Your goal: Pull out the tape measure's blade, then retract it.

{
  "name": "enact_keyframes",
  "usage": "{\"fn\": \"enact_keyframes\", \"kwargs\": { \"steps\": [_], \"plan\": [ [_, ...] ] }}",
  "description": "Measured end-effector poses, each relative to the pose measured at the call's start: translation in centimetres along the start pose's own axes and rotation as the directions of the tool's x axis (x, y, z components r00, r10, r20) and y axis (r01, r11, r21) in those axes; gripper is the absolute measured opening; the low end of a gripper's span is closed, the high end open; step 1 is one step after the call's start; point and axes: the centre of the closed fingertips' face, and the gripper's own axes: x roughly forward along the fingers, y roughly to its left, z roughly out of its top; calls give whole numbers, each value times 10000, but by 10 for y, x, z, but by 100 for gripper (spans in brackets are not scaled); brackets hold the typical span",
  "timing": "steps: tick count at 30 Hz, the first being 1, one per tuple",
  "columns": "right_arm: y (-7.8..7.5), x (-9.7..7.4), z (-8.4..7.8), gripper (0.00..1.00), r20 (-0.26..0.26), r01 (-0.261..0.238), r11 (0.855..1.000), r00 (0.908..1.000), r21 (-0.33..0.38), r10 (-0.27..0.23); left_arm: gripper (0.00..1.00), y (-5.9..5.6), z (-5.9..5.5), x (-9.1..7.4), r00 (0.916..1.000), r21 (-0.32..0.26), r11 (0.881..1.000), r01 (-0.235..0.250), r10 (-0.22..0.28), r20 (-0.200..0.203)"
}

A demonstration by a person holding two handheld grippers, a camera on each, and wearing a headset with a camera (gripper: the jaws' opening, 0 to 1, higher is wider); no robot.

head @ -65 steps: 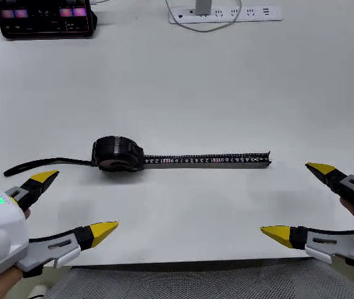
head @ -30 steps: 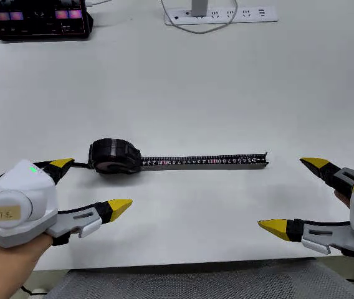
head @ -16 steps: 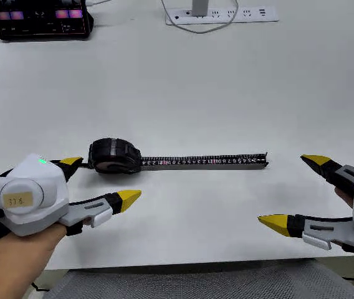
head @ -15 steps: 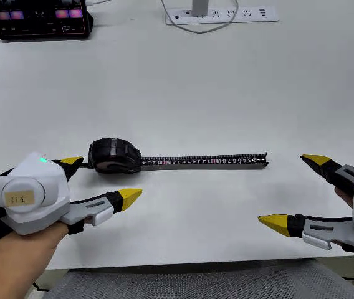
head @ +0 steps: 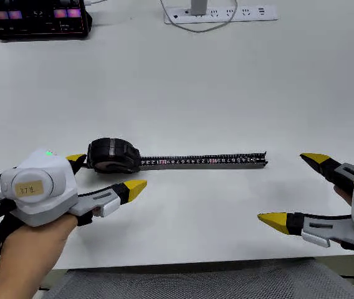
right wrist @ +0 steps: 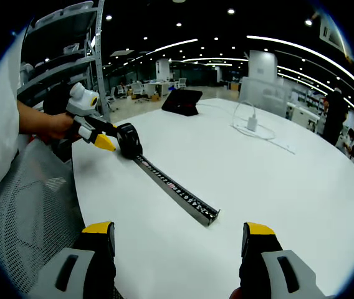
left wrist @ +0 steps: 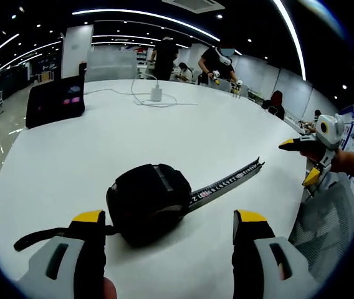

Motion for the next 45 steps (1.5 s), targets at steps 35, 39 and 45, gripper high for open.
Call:
{"fn": "enact_keyframes", "kwargs": {
  "steps": [35,39,45],
  "plan": [
    [-3,1,0,76,-26,-88,9999,10000,87,89,69,13,8,13,9745,-1177,9720,-2035,2127,719],
    [-3,1,-1,75,-55,-101,9999,9999,67,102,67,16,8,13,9684,-1262,9651,-2293,2393,704],
    [-3,2,-2,73,-86,-120,9999,9999,42,120,63,22,8,16,9593,-1457,9534,-2642,2754,627]
  ]
}}
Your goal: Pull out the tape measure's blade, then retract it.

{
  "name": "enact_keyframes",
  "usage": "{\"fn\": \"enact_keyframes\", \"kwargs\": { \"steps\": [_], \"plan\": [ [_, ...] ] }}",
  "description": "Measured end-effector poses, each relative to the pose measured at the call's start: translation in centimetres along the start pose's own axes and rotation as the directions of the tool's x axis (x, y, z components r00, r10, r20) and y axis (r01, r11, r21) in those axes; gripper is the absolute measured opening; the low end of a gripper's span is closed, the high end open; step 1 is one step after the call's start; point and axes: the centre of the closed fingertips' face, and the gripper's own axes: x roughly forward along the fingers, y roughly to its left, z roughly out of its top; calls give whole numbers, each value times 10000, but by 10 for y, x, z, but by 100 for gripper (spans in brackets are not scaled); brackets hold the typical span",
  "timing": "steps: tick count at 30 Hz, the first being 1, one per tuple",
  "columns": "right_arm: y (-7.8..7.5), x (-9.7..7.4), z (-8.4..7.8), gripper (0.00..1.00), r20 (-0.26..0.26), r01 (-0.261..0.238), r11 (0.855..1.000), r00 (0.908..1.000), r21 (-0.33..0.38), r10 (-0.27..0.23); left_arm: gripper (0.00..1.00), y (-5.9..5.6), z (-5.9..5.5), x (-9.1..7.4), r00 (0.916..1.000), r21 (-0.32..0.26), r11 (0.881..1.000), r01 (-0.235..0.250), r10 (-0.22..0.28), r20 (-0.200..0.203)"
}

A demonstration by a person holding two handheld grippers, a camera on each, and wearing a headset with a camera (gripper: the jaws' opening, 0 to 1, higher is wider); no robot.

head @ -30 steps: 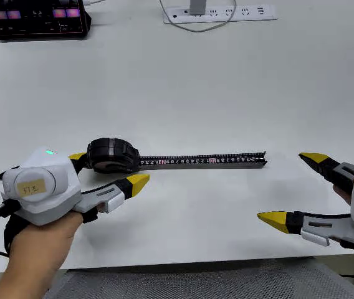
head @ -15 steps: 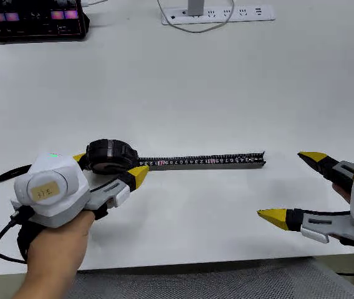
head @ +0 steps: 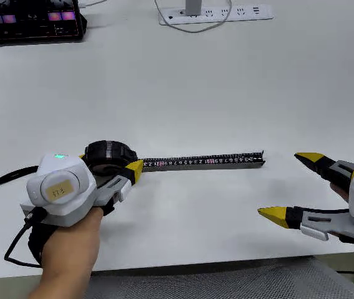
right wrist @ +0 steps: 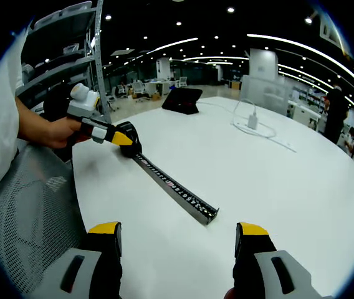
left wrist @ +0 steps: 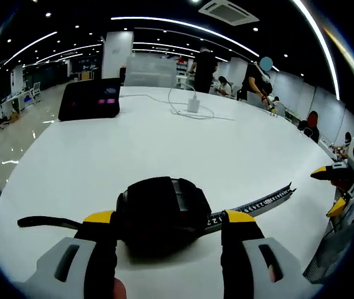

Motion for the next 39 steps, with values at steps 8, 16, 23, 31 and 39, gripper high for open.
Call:
{"fn": "enact_keyframes", "kwargs": {
  "steps": [8,16,23,31,39],
  "plan": [
    [2,2,-2,72,-73,-61,10000,10000,-27,61,61,3,-1,3,9996,-85,9995,-288,288,-76],
    [2,4,-5,71,-138,-93,9999,9999,-50,92,59,5,1,3,9992,-487,9981,-387,388,1],
    [1,5,-8,70,-206,-114,9999,9997,-104,112,59,5,2,3,9992,-788,9961,-390,394,32],
    [-1,4,-8,69,-253,-88,9998,9996,-193,83,59,6,1,5,9993,-796,9961,-381,383,15],
    [-3,6,-9,69,-369,-119,9993,9993,-351,106,59,6,0,5,9993,-730,9966,-375,374,-17]
  ]
}}
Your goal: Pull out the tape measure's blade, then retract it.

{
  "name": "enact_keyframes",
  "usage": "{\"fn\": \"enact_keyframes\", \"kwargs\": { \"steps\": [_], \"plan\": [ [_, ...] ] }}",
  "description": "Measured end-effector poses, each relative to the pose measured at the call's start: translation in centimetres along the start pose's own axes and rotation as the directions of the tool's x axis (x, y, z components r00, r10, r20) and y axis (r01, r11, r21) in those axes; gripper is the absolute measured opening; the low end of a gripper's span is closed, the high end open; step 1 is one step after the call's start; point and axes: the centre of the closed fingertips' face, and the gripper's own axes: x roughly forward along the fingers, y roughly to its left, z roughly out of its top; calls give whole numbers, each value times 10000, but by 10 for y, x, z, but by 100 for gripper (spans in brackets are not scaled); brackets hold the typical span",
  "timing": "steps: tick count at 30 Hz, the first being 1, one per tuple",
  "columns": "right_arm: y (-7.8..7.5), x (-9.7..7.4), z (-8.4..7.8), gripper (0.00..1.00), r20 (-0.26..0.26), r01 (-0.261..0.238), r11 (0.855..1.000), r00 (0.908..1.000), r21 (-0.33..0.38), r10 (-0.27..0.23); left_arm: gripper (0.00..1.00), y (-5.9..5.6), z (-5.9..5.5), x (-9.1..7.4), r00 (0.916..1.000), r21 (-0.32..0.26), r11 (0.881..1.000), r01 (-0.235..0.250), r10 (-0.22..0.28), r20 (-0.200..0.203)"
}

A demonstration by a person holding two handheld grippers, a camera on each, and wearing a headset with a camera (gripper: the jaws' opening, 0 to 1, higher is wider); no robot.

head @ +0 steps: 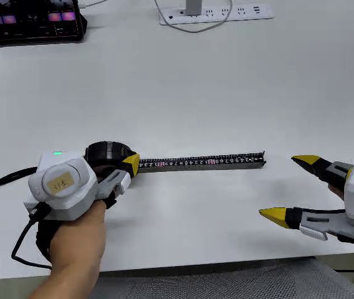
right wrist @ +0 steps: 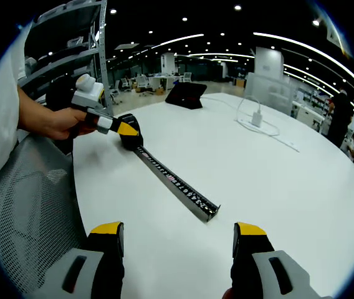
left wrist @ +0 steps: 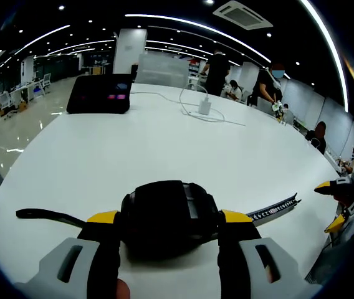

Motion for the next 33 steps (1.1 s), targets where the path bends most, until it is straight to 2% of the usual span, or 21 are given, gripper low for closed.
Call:
{"fn": "enact_keyframes", "kwargs": {
  "steps": [20,33],
  "plan": [
    [-21,9,3,69,-572,-395,9954,9978,-878,346,59,0,0,1,10000,-51,10000,23,-23,-4],
    [-32,20,5,66,-975,-914,9871,9921,-1316,789,59,0,0,1,10000,-71,10000,31,-31,-35]
  ]
}}
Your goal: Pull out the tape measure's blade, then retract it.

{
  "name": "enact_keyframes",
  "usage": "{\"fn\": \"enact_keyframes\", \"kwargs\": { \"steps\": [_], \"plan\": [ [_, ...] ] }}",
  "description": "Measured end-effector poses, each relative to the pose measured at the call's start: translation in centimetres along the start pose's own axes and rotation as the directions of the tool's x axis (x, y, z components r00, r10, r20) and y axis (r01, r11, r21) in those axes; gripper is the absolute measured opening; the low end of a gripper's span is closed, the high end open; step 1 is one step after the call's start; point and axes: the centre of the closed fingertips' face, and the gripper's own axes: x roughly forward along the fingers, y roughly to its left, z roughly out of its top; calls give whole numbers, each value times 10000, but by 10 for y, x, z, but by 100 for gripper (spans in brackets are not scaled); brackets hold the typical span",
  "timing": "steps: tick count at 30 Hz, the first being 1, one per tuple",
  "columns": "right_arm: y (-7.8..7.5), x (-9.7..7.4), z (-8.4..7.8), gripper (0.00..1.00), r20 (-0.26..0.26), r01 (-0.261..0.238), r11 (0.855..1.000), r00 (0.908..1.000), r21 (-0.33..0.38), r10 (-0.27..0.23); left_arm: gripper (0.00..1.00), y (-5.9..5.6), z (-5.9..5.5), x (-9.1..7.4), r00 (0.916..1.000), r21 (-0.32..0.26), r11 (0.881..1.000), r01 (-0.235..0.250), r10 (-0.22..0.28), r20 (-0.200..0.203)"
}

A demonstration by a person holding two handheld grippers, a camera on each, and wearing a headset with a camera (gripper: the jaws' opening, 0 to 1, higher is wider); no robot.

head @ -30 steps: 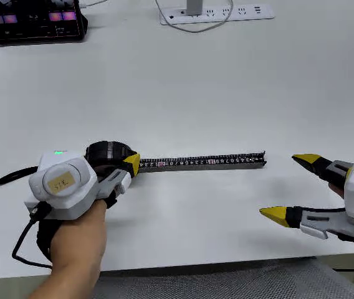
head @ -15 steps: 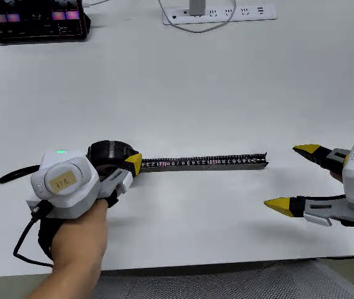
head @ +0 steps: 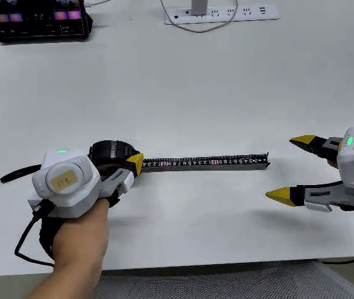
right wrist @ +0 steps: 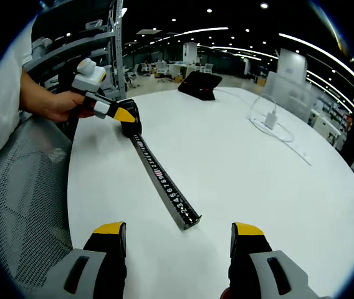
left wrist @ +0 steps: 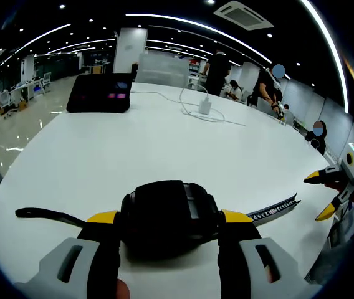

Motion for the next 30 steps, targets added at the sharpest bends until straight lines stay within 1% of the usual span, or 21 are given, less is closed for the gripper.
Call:
{"fn": "enact_keyframes", "kwargs": {
  "steps": [2,4,7,15,18,20,22,24,28,30],
  "plan": [
    [0,2,0,66,-99,-151,9998,9998,-109,150,59,0,0,0,10000,0,10000,5,-5,-4],
    [-2,3,0,65,-172,-157,9996,9997,-242,153,59,0,0,0,10000,-4,10000,9,-9,-6],
    [-4,6,1,64,-303,-294,9988,9991,-392,282,59,0,0,0,10000,-9,10000,13,-13,-8],
    [-7,14,1,61,-691,-726,9949,9953,-707,677,59,0,0,0,10000,-10,10000,13,-13,-12],
    [-9,17,0,57,-816,-877,9926,9934,-834,809,59,0,0,0,10000,-7,10000,13,-14,-24],
    [-9,20,-1,56,-958,-1029,9904,9910,-926,940,59,0,0,0,10000,-7,10000,17,-17,-25],
    [-8,22,-2,52,-1140,-1211,9865,9875,-1100,1085,59,0,0,0,10000,-11,10000,17,-17,-29],
    [-8,24,-2,50,-1213,-1345,9834,9854,-1216,1198,59,0,0,0,10000,-14,10000,22,-22,-33],
    [-9,27,-3,40,-1471,-1596,9747,9796,-1567,1368,59,0,0,0,10000,-19,10000,24,-25,-35],
    [-9,29,-4,38,-1591,-1678,9715,9771,-1672,1414,59,0,-1,0,10000,-21,10000,24,-24,-30]
  ]
}}
